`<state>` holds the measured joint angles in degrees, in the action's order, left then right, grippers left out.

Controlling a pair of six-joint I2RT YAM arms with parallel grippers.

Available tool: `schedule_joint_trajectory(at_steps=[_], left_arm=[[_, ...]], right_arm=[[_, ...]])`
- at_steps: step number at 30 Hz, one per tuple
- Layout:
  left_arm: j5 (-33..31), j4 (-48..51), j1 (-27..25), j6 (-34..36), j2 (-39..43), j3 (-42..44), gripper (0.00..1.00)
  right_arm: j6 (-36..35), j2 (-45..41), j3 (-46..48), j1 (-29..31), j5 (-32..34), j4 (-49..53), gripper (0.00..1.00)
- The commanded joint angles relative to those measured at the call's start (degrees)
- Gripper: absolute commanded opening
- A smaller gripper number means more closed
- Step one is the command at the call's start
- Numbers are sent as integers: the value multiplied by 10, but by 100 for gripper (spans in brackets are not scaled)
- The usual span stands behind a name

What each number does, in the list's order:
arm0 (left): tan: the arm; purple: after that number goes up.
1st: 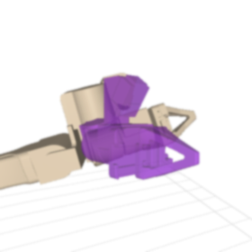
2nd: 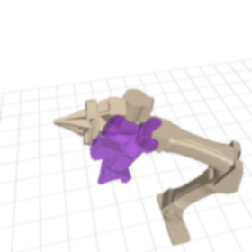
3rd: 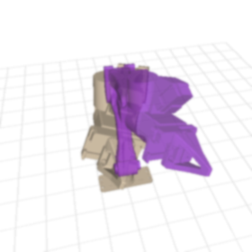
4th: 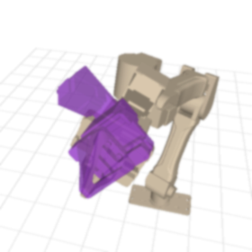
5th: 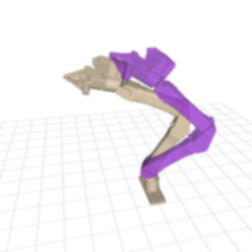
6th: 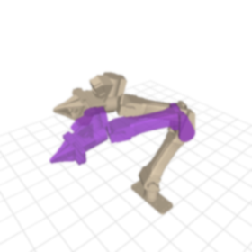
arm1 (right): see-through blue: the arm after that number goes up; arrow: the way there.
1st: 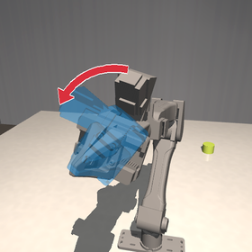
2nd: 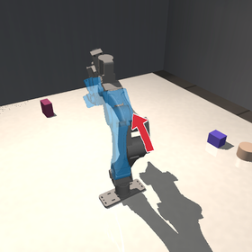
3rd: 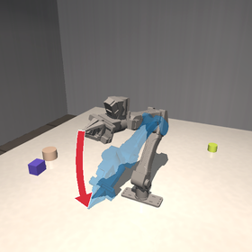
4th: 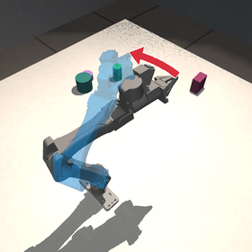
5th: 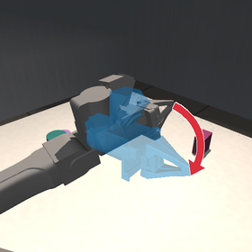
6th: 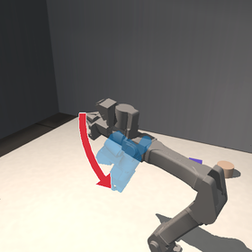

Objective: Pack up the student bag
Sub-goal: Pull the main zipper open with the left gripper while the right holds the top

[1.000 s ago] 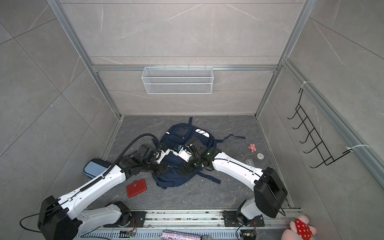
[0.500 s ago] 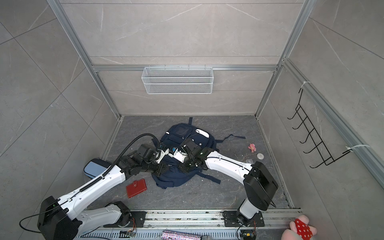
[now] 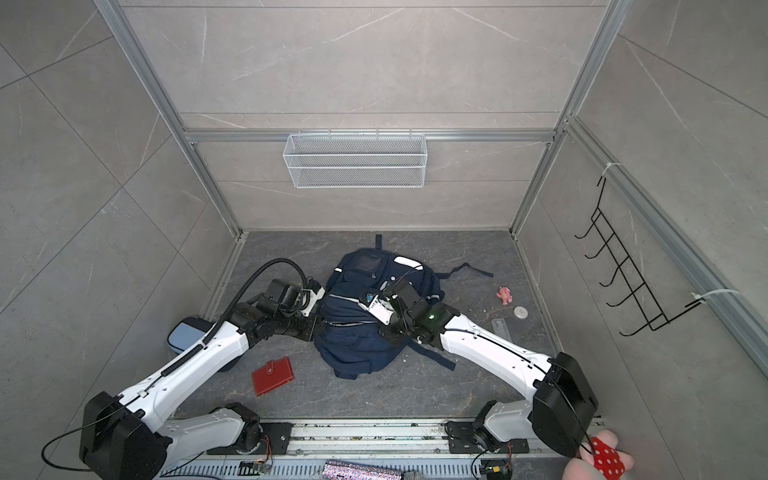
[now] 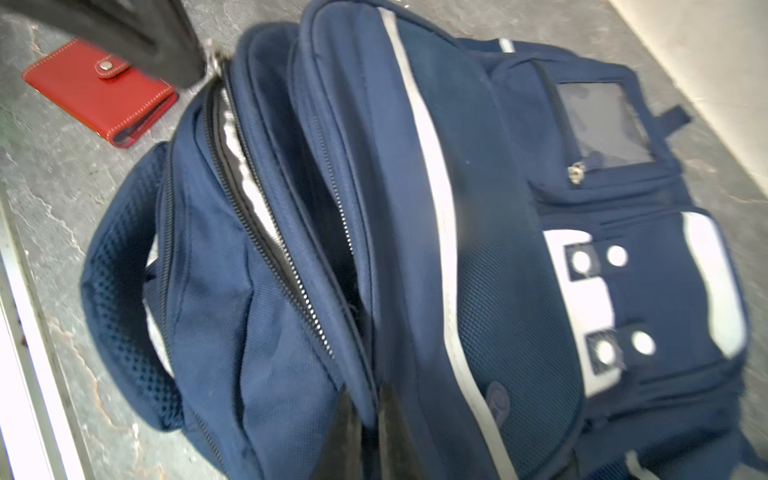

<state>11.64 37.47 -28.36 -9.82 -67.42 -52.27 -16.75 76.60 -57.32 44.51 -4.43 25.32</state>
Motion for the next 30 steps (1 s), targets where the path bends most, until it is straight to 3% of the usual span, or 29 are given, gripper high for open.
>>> schedule_joint_trajectory(at_steps=[1,5,9,17,23,30], left_arm=[[-52,52,26,-7,3,-6,0],[-78,15,69,0,-5,4,0],[-13,-94,130,19,8,27,0],[66,-142,167,100,-60,20,0],[129,-194,194,131,-115,18,0],[206,-185,194,139,-196,-60,0]], right_arm=[[7,-35,15,-24,73,32,0],[-15,-54,14,-25,67,47,0],[-49,-68,-4,-12,87,70,0],[-67,-110,-42,-17,92,83,0],[-155,-101,-100,44,126,152,0],[-175,-101,-94,41,126,126,0]])
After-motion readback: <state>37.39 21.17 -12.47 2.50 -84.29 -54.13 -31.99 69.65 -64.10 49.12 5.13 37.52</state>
